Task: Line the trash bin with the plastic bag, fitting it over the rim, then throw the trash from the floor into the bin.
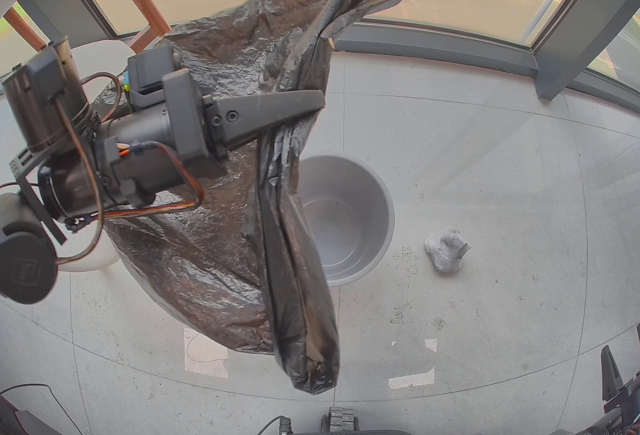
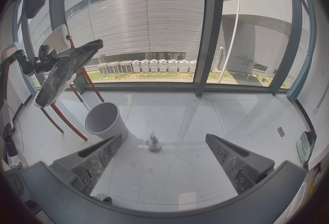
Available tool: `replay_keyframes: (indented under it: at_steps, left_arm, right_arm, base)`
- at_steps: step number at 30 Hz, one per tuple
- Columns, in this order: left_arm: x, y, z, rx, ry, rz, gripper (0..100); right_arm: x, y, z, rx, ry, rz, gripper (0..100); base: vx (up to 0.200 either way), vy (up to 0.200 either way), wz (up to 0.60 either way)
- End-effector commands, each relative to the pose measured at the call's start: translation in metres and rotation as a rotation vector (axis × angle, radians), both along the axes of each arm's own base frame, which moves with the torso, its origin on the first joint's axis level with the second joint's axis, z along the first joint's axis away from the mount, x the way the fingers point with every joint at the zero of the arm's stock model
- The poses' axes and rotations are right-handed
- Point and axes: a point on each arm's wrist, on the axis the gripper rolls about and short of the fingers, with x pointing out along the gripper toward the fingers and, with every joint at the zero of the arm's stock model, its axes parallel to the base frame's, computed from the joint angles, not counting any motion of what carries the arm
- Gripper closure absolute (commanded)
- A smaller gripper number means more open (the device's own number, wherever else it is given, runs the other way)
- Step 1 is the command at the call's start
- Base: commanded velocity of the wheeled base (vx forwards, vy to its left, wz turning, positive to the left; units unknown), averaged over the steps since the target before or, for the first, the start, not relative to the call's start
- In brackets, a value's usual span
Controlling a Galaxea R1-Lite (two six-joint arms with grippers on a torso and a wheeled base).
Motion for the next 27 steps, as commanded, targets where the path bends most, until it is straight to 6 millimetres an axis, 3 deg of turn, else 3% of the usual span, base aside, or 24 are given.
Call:
replay_keyframes:
  at_steps: [1,9,10,16,22,27]
  left_arm:
    - [0.027,-0.021,-0.043,0.036,0.085,-0.019,100]
    - [0.011,-0.055,-0.029,-0.014,0.121,-0.143,100]
    - [0.002,-0.067,-0.022,-0.034,0.134,-0.192,100]
    - [0.005,-0.07,-0.029,-0.02,0.147,-0.191,100]
    - [0.029,-0.044,-0.046,0.014,0.149,-0.075,100]
    - [0.054,-0.016,-0.087,0.115,0.109,0.048,100]
  right_arm:
    - [0.001,0.0,-0.005,0.0,0.011,0.001,0]
    - [0.001,0.0,-0.005,0.0,0.011,0.001,0]
    - [0.001,0.0,-0.005,0.002,0.011,0.001,0]
    - [0.001,0.0,-0.005,0.002,0.011,0.001,0]
    - [0.001,0.0,-0.005,0.002,0.011,0.001,0]
    - [0.001,0.0,-0.005,0.002,0.011,0.001,0]
  base:
    - [0.0,0.0,0.0]
    - [0.0,0.0,0.0]
    - [0.0,0.0,0.0]
    - [0.0,0.0,0.0]
    - [0.0,0.0,0.0]
    - [0.0,0.0,0.0]
